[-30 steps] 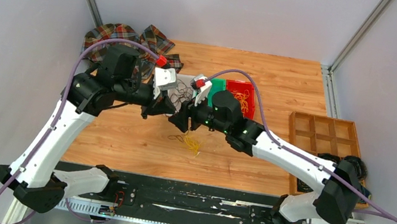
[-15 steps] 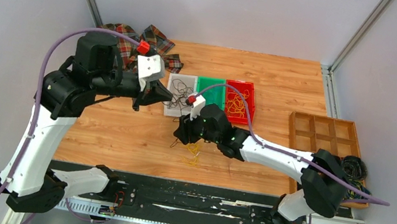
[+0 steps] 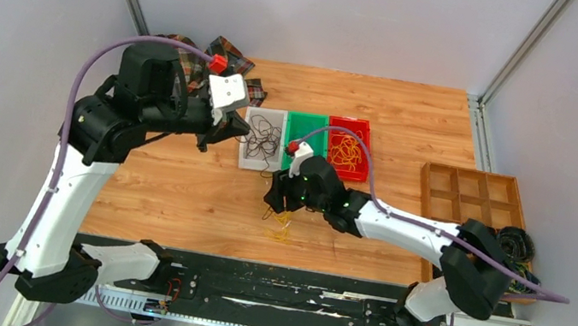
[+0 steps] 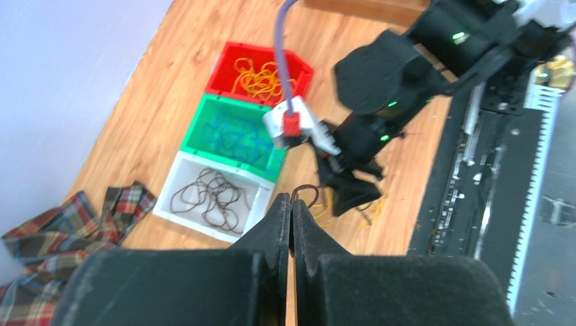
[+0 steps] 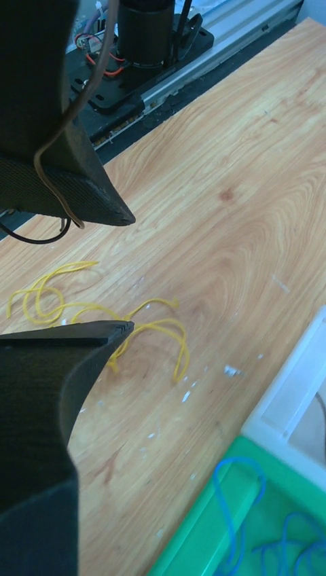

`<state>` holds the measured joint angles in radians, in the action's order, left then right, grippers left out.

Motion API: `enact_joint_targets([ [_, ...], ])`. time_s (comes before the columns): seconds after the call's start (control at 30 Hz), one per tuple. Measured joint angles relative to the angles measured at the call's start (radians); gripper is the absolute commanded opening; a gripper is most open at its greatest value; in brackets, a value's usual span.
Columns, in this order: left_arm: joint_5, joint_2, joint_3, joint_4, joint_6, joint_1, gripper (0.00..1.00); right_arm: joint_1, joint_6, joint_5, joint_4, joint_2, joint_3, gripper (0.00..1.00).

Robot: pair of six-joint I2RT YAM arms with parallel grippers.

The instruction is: Untangle the cables

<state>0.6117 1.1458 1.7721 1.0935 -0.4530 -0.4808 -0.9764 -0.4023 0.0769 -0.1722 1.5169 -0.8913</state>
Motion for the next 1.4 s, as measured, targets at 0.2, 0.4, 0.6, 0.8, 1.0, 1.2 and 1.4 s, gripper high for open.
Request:
enact_joint_targets([
  [0.2, -0.161, 0.039, -0.075, -0.094, -0.024, 0.0, 0.01, 0.018, -0.027, -0.019, 0.018, -0.185, 0.088, 0.73],
  [0.4, -0.343, 0.115, -0.158, -0.234, -0.056, 0.0, 0.01, 0.024, -0.023, -0.088, 0.0, -0.412, 0.105, 0.77],
  [0.6, -0.418, 0.209, -0.162, -0.345, -0.059, 0.0, 0.01, 0.049, -0.02, -0.136, -0.005, -0.542, 0.164, 0.77],
  [0.8, -0.459, 0.26, -0.196, -0.454, -0.061, 0.0, 0.0, 0.068, -0.019, -0.162, 0.021, -0.564, 0.188, 0.75],
  [1.0, -0.526, 0.339, -0.289, -0.551, -0.089, 0.001, 0.01, 0.07, -0.019, -0.176, 0.043, -0.577, 0.222, 0.75],
  [1.2, -0.55, 0.425, -0.316, -0.57, -0.087, 0.002, 0.01, 0.079, -0.019, -0.185, 0.067, -0.604, 0.222, 0.75],
  [1.4, -0.555, 0.427, -0.314, -0.6, -0.087, 0.002, 0.01, 0.081, -0.019, -0.193, 0.083, -0.608, 0.223, 0.74],
])
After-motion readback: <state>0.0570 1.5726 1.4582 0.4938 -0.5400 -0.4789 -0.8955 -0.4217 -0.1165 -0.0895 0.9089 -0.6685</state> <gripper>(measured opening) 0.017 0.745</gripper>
